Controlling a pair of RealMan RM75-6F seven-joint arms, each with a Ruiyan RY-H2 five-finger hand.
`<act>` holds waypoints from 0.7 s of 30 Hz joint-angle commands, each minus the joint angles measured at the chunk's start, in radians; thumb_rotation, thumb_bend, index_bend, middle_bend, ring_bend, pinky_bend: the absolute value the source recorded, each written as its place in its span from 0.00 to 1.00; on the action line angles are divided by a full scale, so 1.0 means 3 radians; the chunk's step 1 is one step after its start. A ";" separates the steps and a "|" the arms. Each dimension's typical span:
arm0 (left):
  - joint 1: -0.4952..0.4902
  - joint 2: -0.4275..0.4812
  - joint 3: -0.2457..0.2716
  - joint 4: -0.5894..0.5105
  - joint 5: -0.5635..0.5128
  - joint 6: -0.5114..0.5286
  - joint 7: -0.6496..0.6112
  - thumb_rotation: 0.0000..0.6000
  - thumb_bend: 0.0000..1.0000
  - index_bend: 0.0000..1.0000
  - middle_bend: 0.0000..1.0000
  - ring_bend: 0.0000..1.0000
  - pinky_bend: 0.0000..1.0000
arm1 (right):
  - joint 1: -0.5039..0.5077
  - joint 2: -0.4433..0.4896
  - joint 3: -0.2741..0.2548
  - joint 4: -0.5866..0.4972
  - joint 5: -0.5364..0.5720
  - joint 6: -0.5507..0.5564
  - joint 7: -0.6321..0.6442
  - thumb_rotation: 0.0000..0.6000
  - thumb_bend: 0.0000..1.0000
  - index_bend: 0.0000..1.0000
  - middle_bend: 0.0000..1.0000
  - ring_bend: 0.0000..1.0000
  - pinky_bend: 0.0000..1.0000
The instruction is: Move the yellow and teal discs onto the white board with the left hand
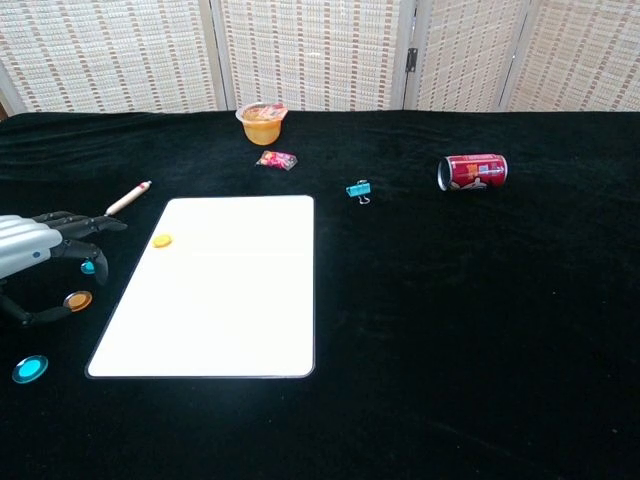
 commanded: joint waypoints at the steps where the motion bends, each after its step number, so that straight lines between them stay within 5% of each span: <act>1: 0.0004 -0.0019 -0.0006 0.0029 -0.0015 -0.0025 -0.0006 1.00 0.42 0.40 0.00 0.00 0.00 | 0.0000 -0.0002 0.0002 0.0001 0.0002 0.0000 0.0001 1.00 0.46 0.00 0.00 0.02 0.00; 21: 0.0011 -0.0123 -0.0036 0.0207 -0.0038 -0.0119 -0.0100 1.00 0.43 0.48 0.03 0.00 0.00 | 0.0001 -0.0007 0.0004 -0.0002 0.0003 0.0001 -0.0005 1.00 0.46 0.00 0.00 0.01 0.00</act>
